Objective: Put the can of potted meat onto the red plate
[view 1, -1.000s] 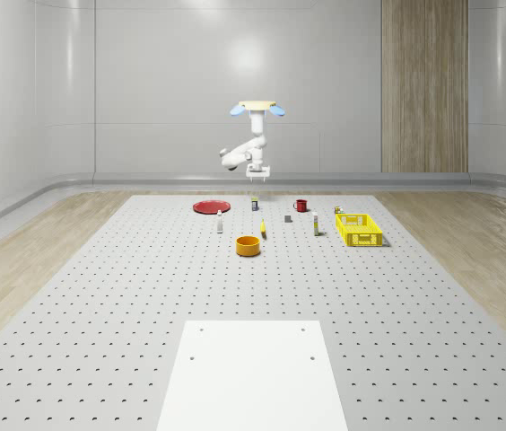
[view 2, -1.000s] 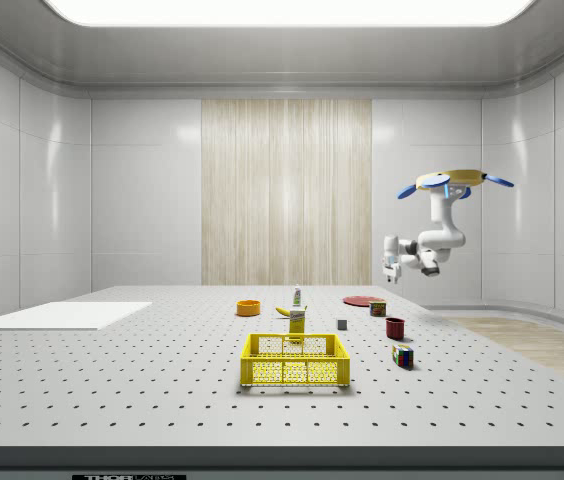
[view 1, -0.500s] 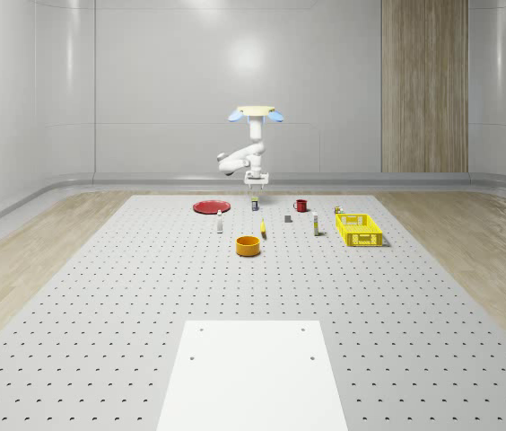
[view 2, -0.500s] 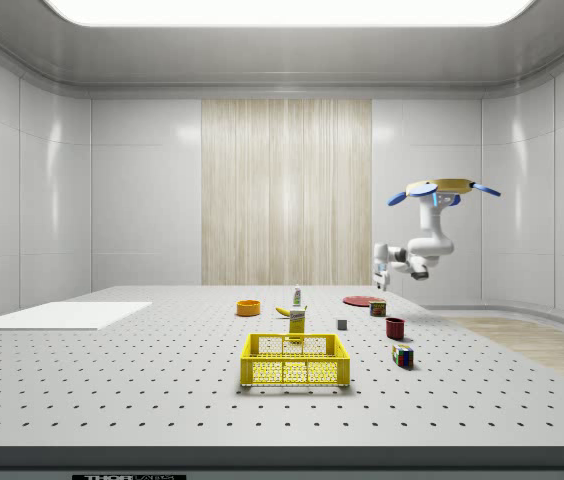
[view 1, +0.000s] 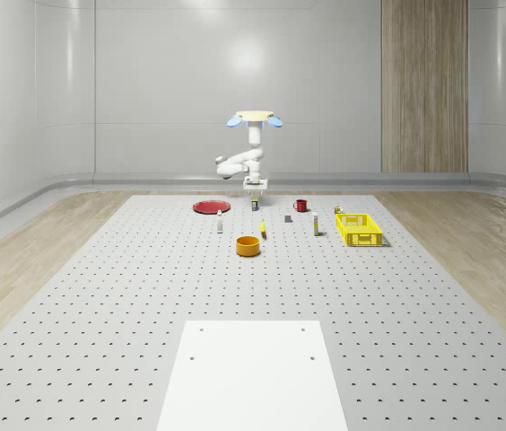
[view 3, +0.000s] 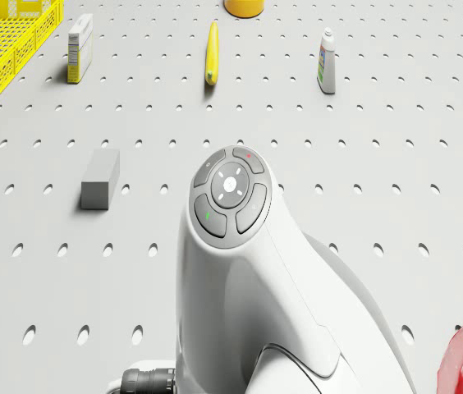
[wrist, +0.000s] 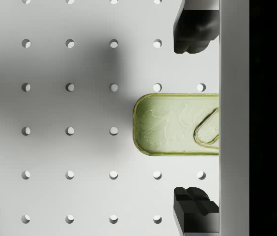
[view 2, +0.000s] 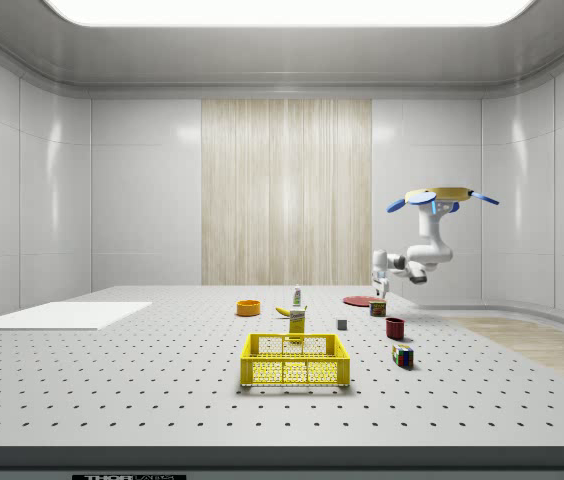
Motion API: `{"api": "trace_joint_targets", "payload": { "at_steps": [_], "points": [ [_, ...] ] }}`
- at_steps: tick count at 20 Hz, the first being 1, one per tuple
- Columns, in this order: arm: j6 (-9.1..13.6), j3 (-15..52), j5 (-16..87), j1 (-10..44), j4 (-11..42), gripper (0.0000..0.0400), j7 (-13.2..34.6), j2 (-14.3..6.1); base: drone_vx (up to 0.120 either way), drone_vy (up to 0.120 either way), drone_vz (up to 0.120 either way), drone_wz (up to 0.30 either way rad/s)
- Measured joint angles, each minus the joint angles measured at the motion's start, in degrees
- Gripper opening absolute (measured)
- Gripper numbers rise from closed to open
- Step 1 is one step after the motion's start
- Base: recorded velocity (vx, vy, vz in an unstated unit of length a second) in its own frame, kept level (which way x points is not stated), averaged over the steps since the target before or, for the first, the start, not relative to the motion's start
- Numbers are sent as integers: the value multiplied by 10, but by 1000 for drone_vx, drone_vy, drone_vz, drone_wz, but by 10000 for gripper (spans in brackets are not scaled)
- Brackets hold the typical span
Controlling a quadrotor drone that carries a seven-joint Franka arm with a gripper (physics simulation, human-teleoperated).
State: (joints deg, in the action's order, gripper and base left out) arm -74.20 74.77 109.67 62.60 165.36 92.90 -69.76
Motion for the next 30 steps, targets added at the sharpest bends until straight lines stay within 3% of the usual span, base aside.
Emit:
{"api": "trace_joint_targets", "payload": {
  "at_steps": [9, 17, 28, 30],
  "points": [
    [-50, -52, 43, -1, -11, 400, -5, -34, 0, 0, 0, 0],
    [-79, -78, 63, -4, -20, 400, -12, -54, 0, 0, 0, 0],
    [-100, -85, 72, 28, -55, 400, -9, -58, 0, 0, 0, 0],
    [-105, -87, 74, 32, -58, 349, -9, -60, 0, 0, 0, 0]
  ]
}}
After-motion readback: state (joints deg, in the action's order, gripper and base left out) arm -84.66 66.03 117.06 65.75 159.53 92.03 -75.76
